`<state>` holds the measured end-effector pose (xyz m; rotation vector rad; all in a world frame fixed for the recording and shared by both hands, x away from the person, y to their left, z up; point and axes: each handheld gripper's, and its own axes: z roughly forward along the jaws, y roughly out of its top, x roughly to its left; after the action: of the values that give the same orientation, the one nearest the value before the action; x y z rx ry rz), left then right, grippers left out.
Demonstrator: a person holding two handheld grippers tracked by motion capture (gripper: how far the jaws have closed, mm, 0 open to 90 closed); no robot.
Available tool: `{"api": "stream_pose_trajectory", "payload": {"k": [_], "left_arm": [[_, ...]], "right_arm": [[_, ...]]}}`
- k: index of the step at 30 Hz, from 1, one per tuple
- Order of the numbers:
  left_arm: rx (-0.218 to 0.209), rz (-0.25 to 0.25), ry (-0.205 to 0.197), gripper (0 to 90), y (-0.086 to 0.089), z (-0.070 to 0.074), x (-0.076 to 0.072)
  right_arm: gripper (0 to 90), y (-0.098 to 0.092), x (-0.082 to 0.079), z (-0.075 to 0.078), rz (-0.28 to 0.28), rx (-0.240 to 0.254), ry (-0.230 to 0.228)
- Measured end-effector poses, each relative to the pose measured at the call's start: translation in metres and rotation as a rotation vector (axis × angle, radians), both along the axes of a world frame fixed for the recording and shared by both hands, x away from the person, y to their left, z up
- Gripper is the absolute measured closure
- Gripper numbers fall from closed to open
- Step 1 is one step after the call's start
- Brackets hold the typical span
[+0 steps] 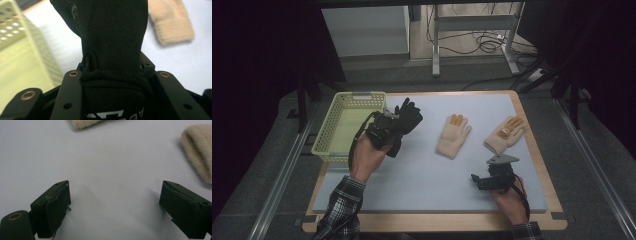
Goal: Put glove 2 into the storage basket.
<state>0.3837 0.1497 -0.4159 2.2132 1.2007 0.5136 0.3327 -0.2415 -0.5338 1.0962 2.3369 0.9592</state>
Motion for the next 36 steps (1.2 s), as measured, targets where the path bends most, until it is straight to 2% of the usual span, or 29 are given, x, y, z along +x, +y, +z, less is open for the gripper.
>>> {"api": "stream_pose_trajectory", "payload": {"k": [5, 15, 22, 31, 36], "left_arm": [[-0.003, 0.050, 0.000, 60.1, 0.020, 0.005, 0.010], [0.013, 0.151, 0.016, 59.8, 0.066, 0.000, 0.028], [0.015, 0.189, 0.021, 59.1, 0.094, -0.004, 0.037], [0.023, 0.267, 0.056, 58.3, 0.136, -0.017, 0.049], [0.027, 0.308, 0.093, 57.9, 0.152, -0.030, 0.056]], "right_arm": [[9.7, 0.000, 0.000, 0.000, 0.000, 0.002, -0.001], [9.7, 0.000, 0.000, 0.000, 0.000, 0.002, -0.001], [9.7, 0.000, 0.000, 0.000, 0.000, 0.002, -0.001], [9.7, 0.000, 0.000, 0.000, 0.000, 0.002, -0.002], [9.7, 0.000, 0.000, 0.000, -0.001, 0.002, -0.002]]}}
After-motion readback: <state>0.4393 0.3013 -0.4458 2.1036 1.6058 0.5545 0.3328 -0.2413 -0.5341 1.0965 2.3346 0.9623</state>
